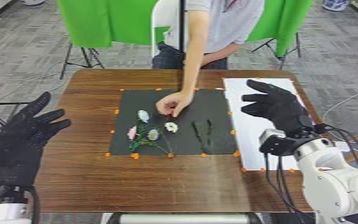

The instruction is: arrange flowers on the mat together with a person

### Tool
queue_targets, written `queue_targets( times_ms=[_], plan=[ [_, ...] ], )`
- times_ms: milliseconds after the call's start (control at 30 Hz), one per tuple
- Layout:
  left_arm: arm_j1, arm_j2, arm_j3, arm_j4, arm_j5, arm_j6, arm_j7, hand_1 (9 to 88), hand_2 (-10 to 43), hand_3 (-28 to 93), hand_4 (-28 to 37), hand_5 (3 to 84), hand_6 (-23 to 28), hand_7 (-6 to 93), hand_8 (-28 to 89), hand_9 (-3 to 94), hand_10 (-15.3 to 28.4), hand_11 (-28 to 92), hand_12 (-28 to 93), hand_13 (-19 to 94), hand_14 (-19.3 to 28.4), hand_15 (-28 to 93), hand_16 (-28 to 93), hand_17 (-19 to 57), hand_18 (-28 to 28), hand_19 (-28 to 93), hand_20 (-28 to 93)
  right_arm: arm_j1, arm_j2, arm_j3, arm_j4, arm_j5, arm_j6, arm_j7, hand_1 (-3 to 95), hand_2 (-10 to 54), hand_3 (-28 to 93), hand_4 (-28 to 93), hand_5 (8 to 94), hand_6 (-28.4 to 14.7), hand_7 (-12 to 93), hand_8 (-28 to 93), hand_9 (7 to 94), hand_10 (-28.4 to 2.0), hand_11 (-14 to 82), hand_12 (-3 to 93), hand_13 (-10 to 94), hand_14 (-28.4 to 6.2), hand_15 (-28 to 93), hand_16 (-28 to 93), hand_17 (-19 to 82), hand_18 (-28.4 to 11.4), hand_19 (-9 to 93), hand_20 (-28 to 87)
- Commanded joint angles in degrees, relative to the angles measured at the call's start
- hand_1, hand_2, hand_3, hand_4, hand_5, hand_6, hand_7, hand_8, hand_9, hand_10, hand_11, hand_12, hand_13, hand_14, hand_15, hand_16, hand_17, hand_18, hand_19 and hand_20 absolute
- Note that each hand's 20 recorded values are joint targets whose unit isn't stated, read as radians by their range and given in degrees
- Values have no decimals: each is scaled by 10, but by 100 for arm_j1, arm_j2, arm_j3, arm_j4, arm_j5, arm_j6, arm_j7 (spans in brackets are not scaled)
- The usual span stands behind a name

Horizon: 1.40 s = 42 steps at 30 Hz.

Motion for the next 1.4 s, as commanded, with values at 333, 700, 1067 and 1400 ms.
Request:
queue_targets(
  times_ms=[333, 700, 1067, 1400],
  plan=[
    [36, -39, 33, -6, 24, -11, -55, 169, 66, 762, -283, 331, 55, 150, -108, 353, 195, 246, 110, 259, 284, 561, -101, -87, 241, 510, 148, 94, 225, 0, 33, -628, 211, 61, 265, 6, 747, -249, 518, -16, 121, -107, 538, -186, 169, 152, 466, -192, 516, 101, 133, -232, 603, 161],
    [46, 40, 57, -21, 12, 32, -6, 170, 65, 762, -283, 331, 56, 152, -110, 353, 195, 247, 110, 259, 283, 561, -101, -87, 241, 511, 147, 969, 1293, -361, 612, -2990, 620, 661, 283, -1, 730, -251, 493, -20, 115, -107, 506, -186, 156, 149, 479, -184, 543, 102, 158, -232, 640, 167],
    [48, 88, 50, -35, 36, -8, -44, 169, 67, 761, -283, 331, 56, 152, -110, 354, 196, 248, 110, 260, 284, 561, -102, -87, 240, 512, 146, 2083, 2049, -1664, 1508, -5586, 1019, 2113, 305, -17, 733, -251, 477, -15, 118, -105, 478, -177, 140, 151, 492, -171, 562, 98, 171, -218, 653, 160],
    [35, 99, 86, -49, 13, 69, 21, 168, 67, 761, -283, 331, 57, 152, -110, 354, 197, 248, 109, 259, 283, 561, -101, -87, 240, 513, 145, 3273, 2236, -2579, 2527, -6002, -277, 3100, 322, -18, 719, -249, 459, -18, 114, -106, 454, -186, 118, 148, 496, -168, 571, 85, 183, -211, 676, 142]
  ],
)
